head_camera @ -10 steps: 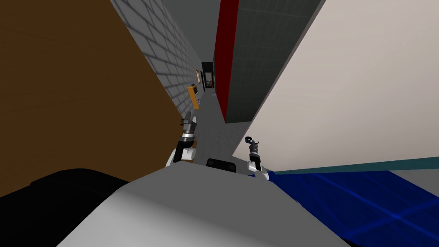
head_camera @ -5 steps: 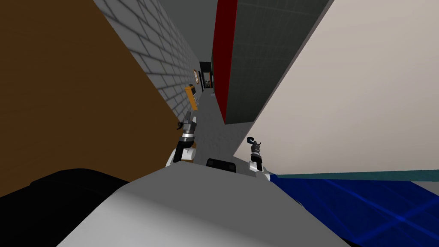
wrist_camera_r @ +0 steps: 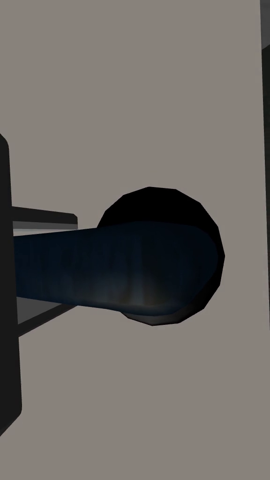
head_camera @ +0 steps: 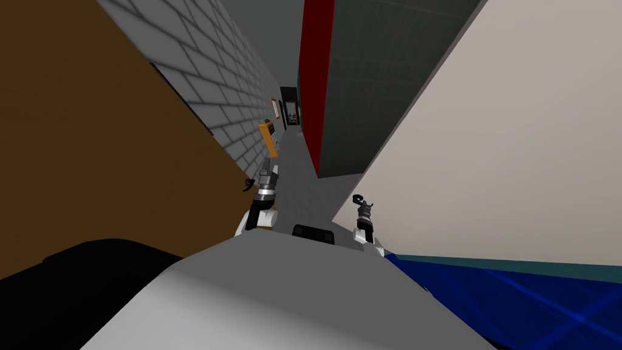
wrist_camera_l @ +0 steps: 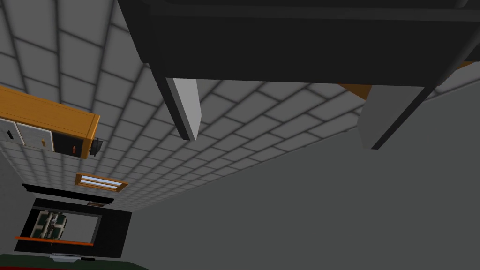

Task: Push the door open

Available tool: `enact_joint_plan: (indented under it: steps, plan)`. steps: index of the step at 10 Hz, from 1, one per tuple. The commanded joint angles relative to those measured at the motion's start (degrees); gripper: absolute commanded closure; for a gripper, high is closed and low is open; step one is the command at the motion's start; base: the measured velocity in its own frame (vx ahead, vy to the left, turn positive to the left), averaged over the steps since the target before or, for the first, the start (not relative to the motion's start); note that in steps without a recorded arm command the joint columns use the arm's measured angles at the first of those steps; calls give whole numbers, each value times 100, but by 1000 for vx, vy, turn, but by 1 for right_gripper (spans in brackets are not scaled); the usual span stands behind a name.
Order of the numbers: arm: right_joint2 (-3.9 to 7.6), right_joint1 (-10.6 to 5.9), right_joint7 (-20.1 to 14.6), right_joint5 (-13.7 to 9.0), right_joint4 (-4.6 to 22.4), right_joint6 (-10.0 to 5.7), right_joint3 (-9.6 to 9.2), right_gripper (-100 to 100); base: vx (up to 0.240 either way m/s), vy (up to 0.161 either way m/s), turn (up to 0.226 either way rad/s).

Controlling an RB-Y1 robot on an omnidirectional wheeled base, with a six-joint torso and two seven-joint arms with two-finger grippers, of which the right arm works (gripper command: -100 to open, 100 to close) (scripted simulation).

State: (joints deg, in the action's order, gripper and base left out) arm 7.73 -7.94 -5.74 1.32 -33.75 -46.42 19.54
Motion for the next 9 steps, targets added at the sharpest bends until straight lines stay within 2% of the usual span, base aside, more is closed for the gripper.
enact_joint_plan:
  steps: [1,6,7,9]
  plan:
    - [11,32,42,-58,-46,14,99,100,212,69,-59]
    - [31,47,153,-206,-30,19,351,100,185,47,-51]
    - [27,108,139,-190,-66,53,331,100,82,10,-31]
    - [53,112,178,-252,-62,43,444,100,114,-7,-33]
